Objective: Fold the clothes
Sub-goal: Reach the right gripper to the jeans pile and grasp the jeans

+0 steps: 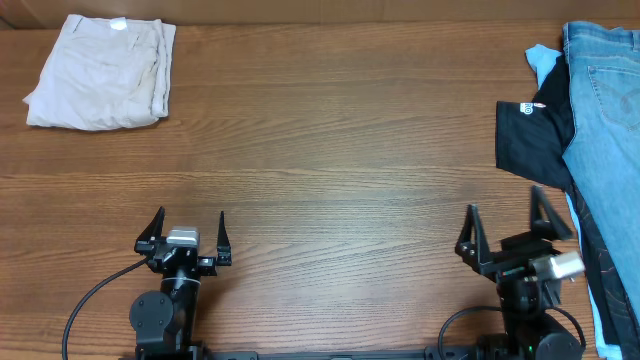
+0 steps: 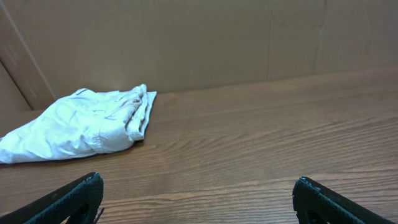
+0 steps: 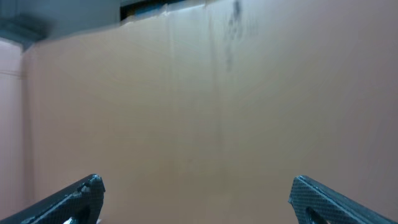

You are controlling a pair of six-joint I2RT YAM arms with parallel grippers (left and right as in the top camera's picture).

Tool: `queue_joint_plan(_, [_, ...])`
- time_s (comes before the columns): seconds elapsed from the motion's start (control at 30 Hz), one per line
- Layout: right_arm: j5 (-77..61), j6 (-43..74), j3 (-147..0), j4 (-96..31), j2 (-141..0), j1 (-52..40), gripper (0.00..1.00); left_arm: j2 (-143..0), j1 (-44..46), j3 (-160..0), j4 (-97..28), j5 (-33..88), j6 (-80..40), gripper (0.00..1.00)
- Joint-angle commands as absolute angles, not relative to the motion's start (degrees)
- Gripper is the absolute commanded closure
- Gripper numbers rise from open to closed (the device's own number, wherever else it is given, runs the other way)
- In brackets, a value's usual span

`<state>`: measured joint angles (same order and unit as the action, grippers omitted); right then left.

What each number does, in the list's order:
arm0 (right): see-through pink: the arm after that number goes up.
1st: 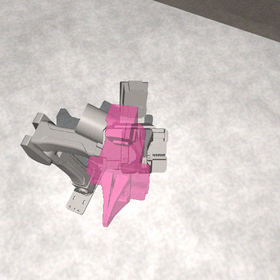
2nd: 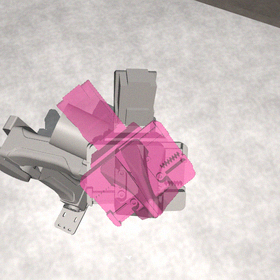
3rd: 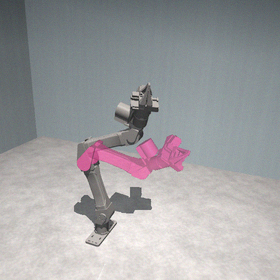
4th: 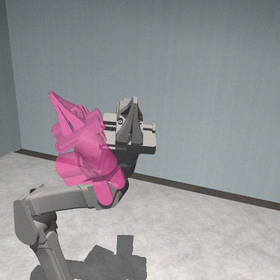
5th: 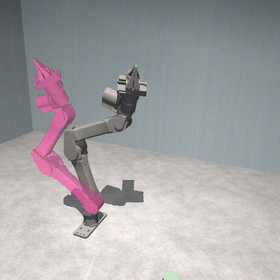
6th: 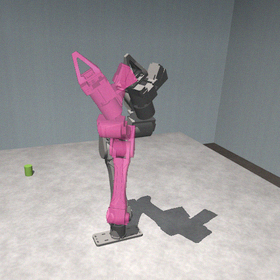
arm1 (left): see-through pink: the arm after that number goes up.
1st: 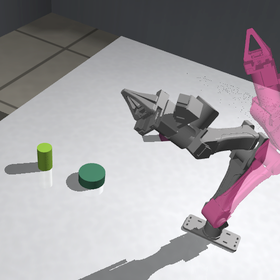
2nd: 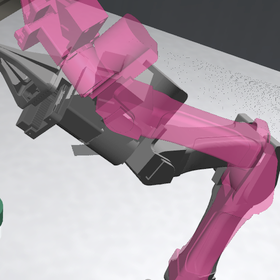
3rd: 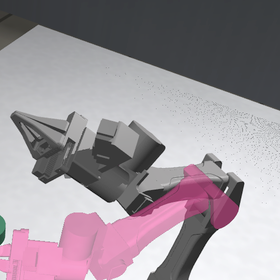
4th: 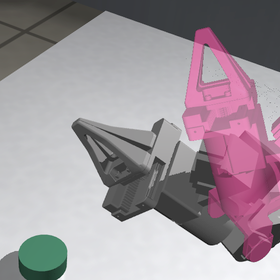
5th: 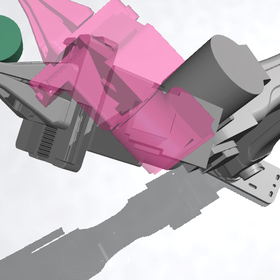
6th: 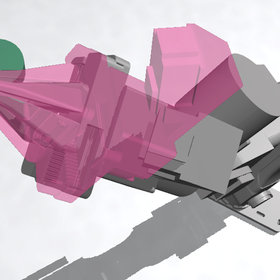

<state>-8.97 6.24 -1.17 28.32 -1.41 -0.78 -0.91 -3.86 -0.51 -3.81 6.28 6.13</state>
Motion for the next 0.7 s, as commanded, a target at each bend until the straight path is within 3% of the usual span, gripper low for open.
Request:
queue_joint_plan(0.0, [-1.17, 0.19, -4.36, 30.46, -4.86, -0.67, 0.00, -0.30, -4.12, -0.27, -3.81, 7.09, 6.00, 0.00])
queue_joint_plan(0.17, [-0.69, -6.48, -14.57, 31.00, -18.33, -0.67, 0.00, -0.30, -4.12, -0.27, -3.81, 7.07, 6.00, 0.00])
queue_joint_plan(0.4, [4.93, -13.98, -38.76, 24.38, -50.87, 2.35, 0.00, -0.30, -4.12, -0.27, -3.81, 7.09, 6.00, 0.00])
queue_joint_plan(0.5, [4.84, -13.93, -53.80, 12.64, -64.82, 6.55, 0.00, -0.30, -4.12, -0.27, -3.81, 7.09, 6.00, 0.00])
queue_joint_plan(0.67, [3.75, -13.89, -86.48, -17.28, -90.28, 14.85, 0.00, -0.30, -4.12, -0.27, -3.81, 7.09, 6.00, 0.00])
